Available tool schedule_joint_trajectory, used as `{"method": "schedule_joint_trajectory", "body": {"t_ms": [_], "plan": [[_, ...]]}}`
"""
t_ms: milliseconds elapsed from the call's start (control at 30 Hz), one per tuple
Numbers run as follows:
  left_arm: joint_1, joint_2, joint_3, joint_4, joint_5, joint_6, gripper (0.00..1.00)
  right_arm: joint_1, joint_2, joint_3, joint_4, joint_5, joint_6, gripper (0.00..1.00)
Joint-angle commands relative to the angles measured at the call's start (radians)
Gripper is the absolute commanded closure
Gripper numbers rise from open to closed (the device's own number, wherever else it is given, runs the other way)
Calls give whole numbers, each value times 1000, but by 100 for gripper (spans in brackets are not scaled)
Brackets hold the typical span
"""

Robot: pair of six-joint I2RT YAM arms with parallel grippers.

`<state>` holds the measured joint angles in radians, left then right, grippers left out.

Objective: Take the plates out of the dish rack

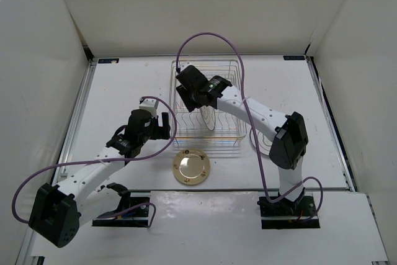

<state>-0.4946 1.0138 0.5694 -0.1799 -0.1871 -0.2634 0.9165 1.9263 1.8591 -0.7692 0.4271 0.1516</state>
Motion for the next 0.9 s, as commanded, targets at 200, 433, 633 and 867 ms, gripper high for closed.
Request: {"method": "schedule_joint_trajectory", "body": {"t_ms": [200, 433, 633, 867], "plan": [[10, -9, 17, -15, 3, -2, 1, -2, 34, 34, -45, 79, 49, 59], [17, -9, 15, -16, 9, -5, 1, -7, 33, 46, -50, 62, 43, 89], [22, -11, 14, -15, 14, -8, 1, -4, 5, 113, -76, 29, 22, 100], [27, -6, 15, -15, 21, -10, 1, -5, -84, 242, -153, 39, -30, 100]]}}
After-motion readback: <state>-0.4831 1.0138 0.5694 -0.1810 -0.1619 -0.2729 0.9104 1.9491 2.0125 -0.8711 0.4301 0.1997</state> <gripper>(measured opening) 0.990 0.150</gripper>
